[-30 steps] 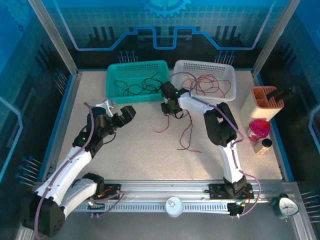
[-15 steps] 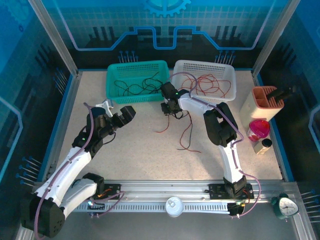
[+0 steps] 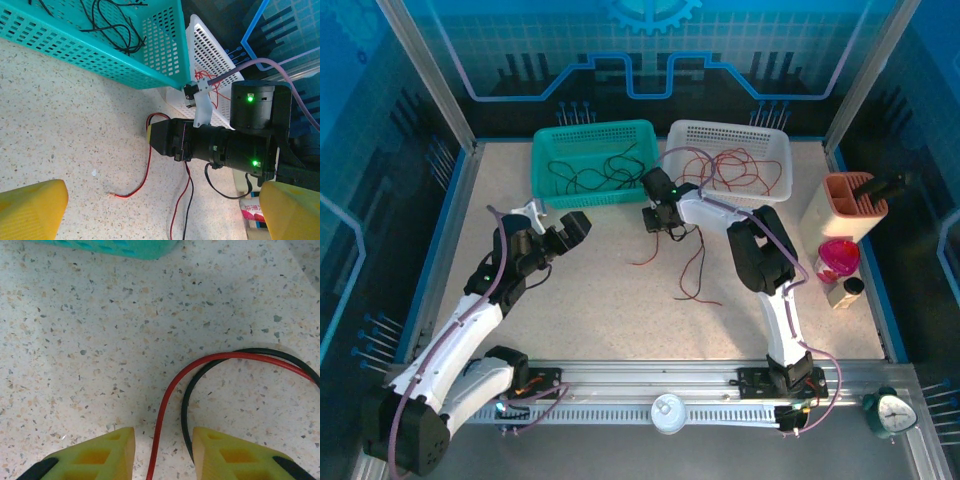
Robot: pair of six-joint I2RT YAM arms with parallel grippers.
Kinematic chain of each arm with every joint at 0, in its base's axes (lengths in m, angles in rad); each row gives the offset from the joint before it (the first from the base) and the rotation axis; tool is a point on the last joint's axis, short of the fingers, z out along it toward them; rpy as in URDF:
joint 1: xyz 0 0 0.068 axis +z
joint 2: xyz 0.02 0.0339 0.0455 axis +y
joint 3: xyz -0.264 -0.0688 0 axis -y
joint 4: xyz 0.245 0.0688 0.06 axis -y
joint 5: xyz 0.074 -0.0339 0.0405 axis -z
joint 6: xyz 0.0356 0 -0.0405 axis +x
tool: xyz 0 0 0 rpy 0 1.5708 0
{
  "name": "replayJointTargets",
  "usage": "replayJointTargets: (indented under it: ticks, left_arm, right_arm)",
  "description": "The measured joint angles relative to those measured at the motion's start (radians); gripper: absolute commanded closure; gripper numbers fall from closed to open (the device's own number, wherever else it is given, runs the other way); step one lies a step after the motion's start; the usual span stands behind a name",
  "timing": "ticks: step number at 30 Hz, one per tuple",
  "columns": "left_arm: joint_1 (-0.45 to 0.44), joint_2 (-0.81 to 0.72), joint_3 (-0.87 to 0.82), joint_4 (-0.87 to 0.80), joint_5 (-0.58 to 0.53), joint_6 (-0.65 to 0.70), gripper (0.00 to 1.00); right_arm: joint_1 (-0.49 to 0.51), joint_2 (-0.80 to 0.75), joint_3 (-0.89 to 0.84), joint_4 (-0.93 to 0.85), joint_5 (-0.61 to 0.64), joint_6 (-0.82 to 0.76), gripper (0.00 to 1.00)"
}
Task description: Untangle the cables
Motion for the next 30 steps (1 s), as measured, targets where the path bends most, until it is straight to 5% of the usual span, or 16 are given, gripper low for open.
replayJointTargets:
  ticks: [11,21,30]
  left_arm:
    - [0.0,0.0,0.0,0.0,0.0,-0.006,0.01]
    - [0.0,-0.008,0.001,-0.005,0.0,-0.006,0.01]
    - [0.0,-0.019,0.001,-0.012,0.0,-0.006,0.01]
  right_arm:
    - [0.003,-0.031,-0.04,-0.014,-0.003,0.011,0.63]
    - [0.005,-0.06,0.146,-0.1,-0.054,0.01,0.6]
    - [0.006,-0.293,-0.179,-0.028,-0.069,0.078,0.62]
